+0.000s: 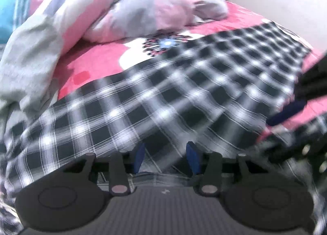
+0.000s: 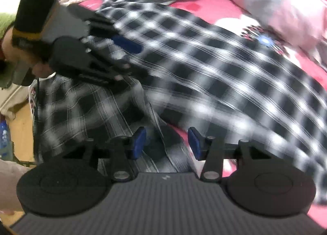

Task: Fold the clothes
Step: 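Grasp the plaid garment with the right gripper and drag it flat on the bed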

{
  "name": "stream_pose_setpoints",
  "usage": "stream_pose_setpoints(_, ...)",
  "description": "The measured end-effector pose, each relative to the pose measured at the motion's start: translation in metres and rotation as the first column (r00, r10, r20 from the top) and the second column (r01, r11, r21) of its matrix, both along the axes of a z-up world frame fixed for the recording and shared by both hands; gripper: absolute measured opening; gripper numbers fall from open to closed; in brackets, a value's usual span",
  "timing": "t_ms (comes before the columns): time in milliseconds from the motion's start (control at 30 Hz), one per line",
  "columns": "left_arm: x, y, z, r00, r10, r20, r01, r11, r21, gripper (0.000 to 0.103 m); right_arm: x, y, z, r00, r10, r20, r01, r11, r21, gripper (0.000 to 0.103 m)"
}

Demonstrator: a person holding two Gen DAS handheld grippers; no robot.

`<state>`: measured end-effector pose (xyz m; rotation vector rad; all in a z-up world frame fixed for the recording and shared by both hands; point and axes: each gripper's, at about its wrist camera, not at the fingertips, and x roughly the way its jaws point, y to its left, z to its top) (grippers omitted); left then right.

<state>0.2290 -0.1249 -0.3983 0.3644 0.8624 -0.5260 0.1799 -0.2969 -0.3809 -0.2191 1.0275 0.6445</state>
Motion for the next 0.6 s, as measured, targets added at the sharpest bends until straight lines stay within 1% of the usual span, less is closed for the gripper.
stream_pose_setpoints(33, 0.002, 0.008, 0.003, 1.000, 0.028, -0.006, -0.028, 1.000, -0.009, 0.045, 0.004, 0.003, -0.005, 1.000, -0.006, -0.006, 0.006, 1.000, 0.006, 0.038)
stream_pose_setpoints(67, 0.003, 0.016, 0.006, 0.998, 0.056, -0.012, -0.056, 0.998, -0.018, 0.044, 0.011, -0.001, -0.010, 0.999, -0.040, -0.032, 0.041, 0.999, 0.026, 0.022)
stream_pose_setpoints(100, 0.005, 0.024, 0.009, 0.996, 0.083, -0.018, -0.084, 0.996, -0.027, 0.044, 0.018, -0.006, -0.014, 0.994, -0.083, -0.065, 0.087, 0.995, 0.049, 0.010)
stream_pose_setpoints(167, 0.008, 0.040, 0.015, 0.990, 0.138, -0.031, -0.140, 0.989, -0.044, 0.044, 0.027, -0.020, -0.016, 0.980, -0.162, -0.112, 0.173, 0.980, 0.095, 0.006)
stream_pose_setpoints(300, 0.014, 0.073, 0.027, 0.968, 0.244, -0.060, -0.248, 0.966, -0.073, 0.044, 0.029, -0.038, -0.013, 0.953, -0.274, -0.126, 0.287, 0.953, 0.098, 0.005)
stream_pose_setpoints(367, 0.015, 0.088, 0.029, 0.961, 0.268, -0.065, -0.270, 0.962, -0.032, 0.045, 0.031, -0.043, -0.016, 0.931, -0.339, -0.137, 0.352, 0.932, 0.082, 0.006)
stream_pose_setpoints(467, 0.015, 0.105, 0.026, 0.951, 0.306, -0.049, -0.304, 0.952, 0.042, 0.045, 0.038, -0.057, -0.026, 0.877, -0.448, -0.176, 0.470, 0.875, 0.113, 0.007)
stream_pose_setpoints(533, 0.016, 0.115, 0.026, 0.943, 0.332, -0.028, -0.329, 0.941, 0.081, 0.045, 0.037, -0.059, -0.023, 0.850, -0.505, -0.148, 0.521, 0.849, 0.091, 0.009)
stream_pose_setpoints(600, 0.019, 0.123, 0.027, 0.934, 0.356, -0.011, -0.353, 0.930, 0.104, 0.045, 0.038, -0.063, -0.021, 0.814, -0.572, -0.097, 0.577, 0.817, 0.025, 0.009)
